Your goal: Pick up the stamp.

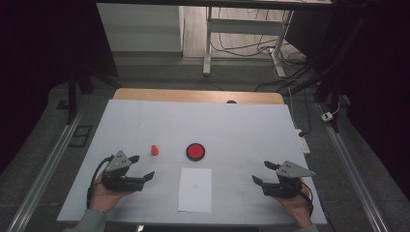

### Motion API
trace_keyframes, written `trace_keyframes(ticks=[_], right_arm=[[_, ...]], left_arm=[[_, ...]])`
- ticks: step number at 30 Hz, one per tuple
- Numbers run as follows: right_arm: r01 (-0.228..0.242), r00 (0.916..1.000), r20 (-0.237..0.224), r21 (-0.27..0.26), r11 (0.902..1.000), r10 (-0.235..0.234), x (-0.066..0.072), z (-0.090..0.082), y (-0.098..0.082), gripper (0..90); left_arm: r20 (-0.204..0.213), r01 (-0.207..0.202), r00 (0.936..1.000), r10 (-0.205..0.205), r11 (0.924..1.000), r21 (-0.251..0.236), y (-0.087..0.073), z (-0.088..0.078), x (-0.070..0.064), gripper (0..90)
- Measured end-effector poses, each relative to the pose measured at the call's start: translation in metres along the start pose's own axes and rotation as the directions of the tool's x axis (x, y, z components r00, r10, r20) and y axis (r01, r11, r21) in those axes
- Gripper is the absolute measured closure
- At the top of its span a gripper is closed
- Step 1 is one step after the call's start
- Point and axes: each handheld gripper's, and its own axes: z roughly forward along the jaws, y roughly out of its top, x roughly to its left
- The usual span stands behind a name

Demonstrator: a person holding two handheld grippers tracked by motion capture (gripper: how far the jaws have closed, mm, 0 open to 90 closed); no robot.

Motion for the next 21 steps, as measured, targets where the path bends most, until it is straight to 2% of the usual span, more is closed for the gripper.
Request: trace_keyframes(ticks=[3, 4, 7, 11, 15, 21], right_arm=[[0.0, 1.0, -0.006, -0.011, 0.9999, 0.0, 0.001, 0.001, 0.001, 28.0], [0.004, 1.0, 0.004, -0.003, 1.0, -0.004, 0.002, 0.001, 0.001, 28.1], [0.003, 0.9999, -0.013, -0.003, 1.0, -0.003, 0.004, 0.004, 0.001, 28.5], [0.01, 0.9999, -0.013, 0.013, 0.9999, -0.009, 0.004, 0.006, 0.0, 28.8], [0.003, 0.9999, -0.012, 0.013, 0.9999, -0.003, 0.004, 0.006, -0.002, 29.3], [-0.001, 1.0, -0.005, 0.019, 0.9998, 0.002, 0.006, 0.004, -0.004, 29.5]], left_arm=[[0.001, -0.001, 1.0, 0.001, 1.0, 0.008, 0.002, 0.003, 0.003, 18.9], [-0.001, -0.003, 1.0, 0.003, 0.9999, 0.012, 0.003, 0.003, 0.004, 19.0], [-0.002, 0.011, 0.9999, -0.011, 0.9998, 0.014, 0.005, 0.006, 0.008, 19.1], [-0.003, 0.017, 0.9998, -0.017, 0.9996, 0.024, 0.007, 0.011, 0.013, 19.2], [-0.004, 0.011, 0.9999, -0.011, 0.9991, 0.042, 0.013, 0.019, 0.018, 19.2], [-0.007, 0.003, 1.0, -0.003, 0.999, 0.044, 0.021, 0.028, 0.021, 19.9]])
